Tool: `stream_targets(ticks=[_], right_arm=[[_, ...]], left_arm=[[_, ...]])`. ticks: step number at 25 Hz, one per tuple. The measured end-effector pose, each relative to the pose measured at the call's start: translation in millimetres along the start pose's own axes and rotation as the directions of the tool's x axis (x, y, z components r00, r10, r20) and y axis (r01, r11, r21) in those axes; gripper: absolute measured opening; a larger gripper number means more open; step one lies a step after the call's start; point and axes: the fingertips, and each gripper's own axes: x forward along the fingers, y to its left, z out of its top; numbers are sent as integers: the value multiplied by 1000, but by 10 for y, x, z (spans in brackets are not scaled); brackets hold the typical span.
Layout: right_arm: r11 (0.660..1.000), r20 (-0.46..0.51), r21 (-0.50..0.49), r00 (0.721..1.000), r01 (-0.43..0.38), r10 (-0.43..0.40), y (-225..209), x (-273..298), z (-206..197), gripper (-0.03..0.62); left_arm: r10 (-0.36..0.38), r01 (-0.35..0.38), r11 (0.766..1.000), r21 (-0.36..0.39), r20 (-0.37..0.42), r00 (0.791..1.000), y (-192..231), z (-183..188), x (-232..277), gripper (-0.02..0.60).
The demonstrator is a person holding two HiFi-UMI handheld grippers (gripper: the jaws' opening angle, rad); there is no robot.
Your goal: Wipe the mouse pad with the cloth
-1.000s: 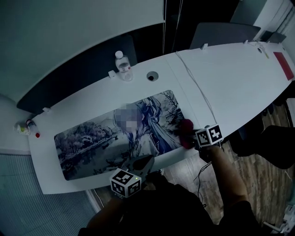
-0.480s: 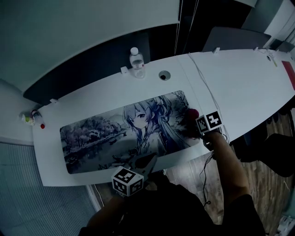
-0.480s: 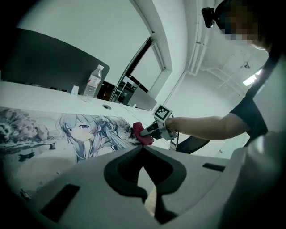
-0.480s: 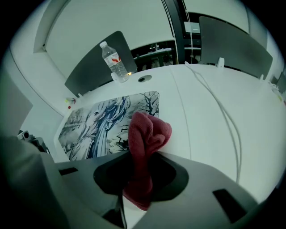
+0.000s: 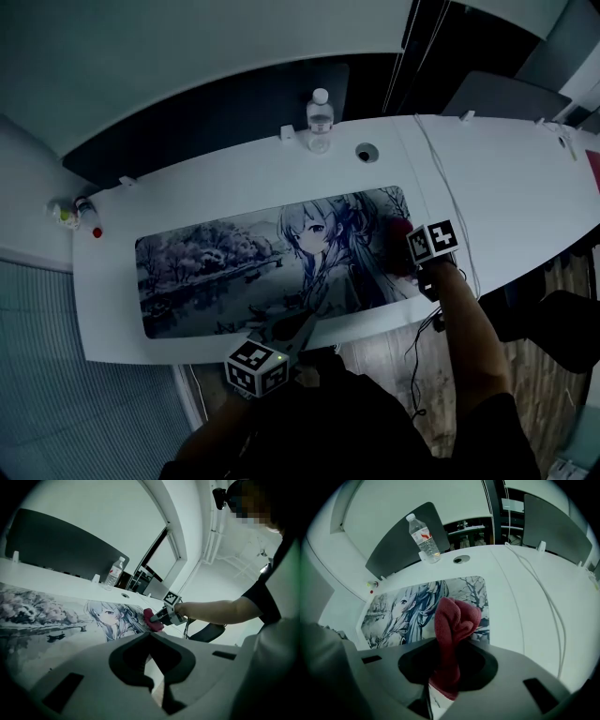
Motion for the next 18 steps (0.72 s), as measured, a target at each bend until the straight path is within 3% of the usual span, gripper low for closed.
stream_targets(ticks=[7,18], right_arm=[[997,-9,-70,1000,-15,14,594,281,135,110],[985,-35,-145,995,-98,94,1964,799,344,110]], left_arm=[[29,-28,999,-22,34,999,286,-16,-401,6],[96,-93,994,-52,71,993,846,-15,-1281,6]])
